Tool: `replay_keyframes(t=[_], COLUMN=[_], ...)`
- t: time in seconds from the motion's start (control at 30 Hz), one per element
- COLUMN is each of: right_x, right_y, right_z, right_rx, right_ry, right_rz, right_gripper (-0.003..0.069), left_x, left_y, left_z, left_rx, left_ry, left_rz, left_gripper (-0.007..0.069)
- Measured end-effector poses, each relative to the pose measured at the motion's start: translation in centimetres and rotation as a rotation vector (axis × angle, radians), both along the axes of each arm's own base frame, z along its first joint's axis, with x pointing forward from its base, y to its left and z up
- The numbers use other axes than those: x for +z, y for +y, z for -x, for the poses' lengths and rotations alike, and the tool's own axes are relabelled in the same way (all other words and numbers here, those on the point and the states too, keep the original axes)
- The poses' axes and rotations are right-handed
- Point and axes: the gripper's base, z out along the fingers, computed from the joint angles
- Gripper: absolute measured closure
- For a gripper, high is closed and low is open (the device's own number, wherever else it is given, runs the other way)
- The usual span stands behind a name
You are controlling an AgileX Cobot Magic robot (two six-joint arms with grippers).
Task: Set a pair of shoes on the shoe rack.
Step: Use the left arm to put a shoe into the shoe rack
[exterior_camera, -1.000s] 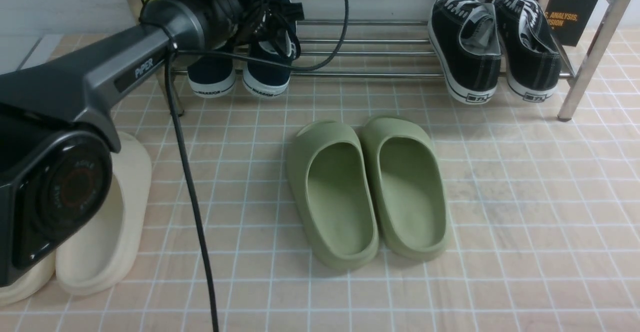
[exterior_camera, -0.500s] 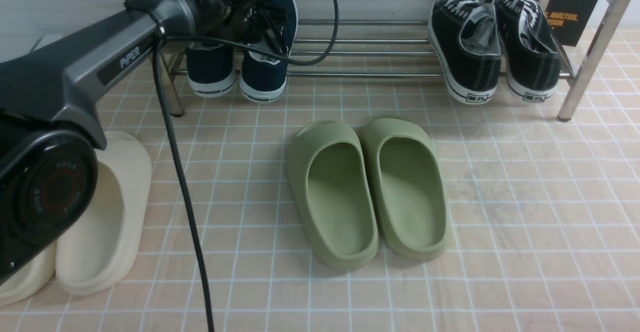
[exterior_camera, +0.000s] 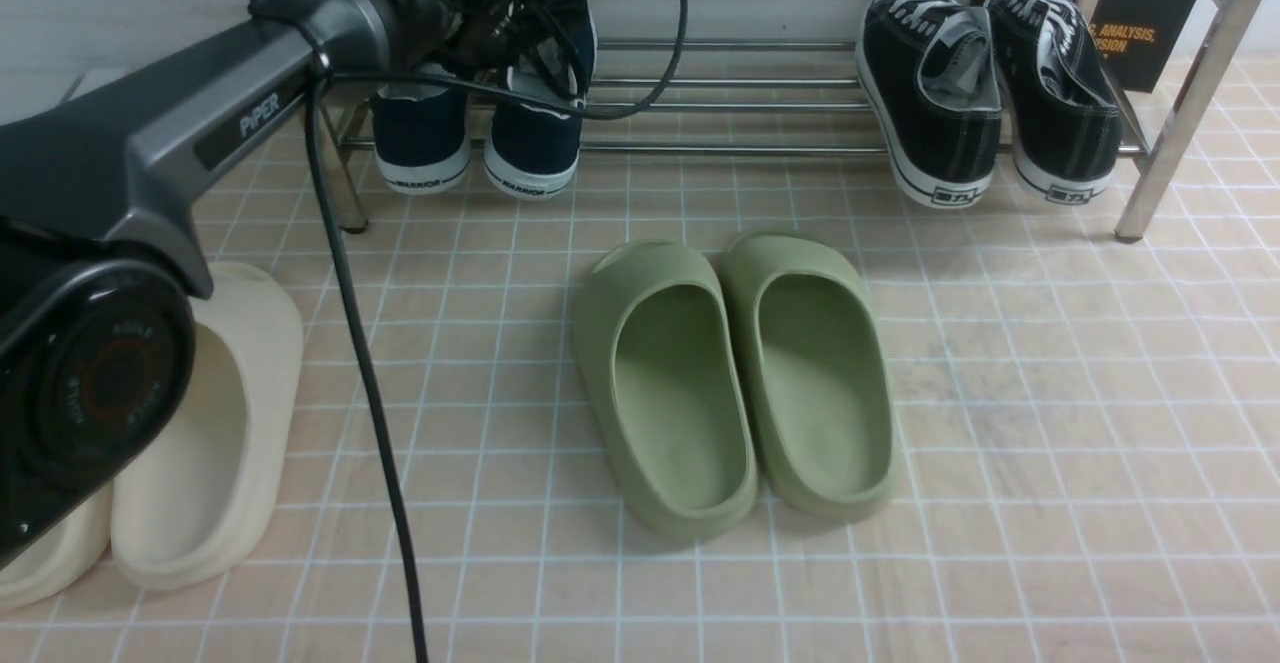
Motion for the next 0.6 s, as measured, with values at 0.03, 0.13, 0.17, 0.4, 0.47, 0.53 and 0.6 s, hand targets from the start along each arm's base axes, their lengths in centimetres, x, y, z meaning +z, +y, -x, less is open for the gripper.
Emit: replay_keyframes(t=[0.03,0.13,0.17,0.4,0.47,0.53,0.6], right_x=[0.0,0.0,0.0,0.0,0.0,0.0,0.0], right_y=[0.0,0.0,0.0,0.0,0.0,0.0,0.0], right_z=[0.0,0.0,0.0,0.0,0.0,0.0,0.0], right_rx=[0.0,0.0,0.0,0.0,0.0,0.0,0.0], right_ry=[0.0,0.0,0.0,0.0,0.0,0.0,0.0], right_rz=[0.0,0.0,0.0,0.0,0.0,0.0,0.0], right_gripper=[0.0419,0.0419,0.0419,0.0419,0.0419,0.0419,0.0419], left_x=[0.2,1.3,1.4,7.7,7.5,6.4,4.7], left_y=[0.2,0.7,0.7,1.8,1.6,1.3,0.8], left_z=[0.1,0.8,0.9,4.0,4.2,4.1,3.5], left_rx=[0.012,0.034,0.033,-0.009,-0.043,-0.075,-0.109], left_ry=[0.01,0.026,0.026,-0.025,0.014,0.069,0.117], left_rz=[-0.002,-0.016,-0.019,-0.033,-0.039,-0.054,-0.077], left_gripper=[0.0622,0.0619,0.0617,0.0475,0.0398,0.0324,0.0272])
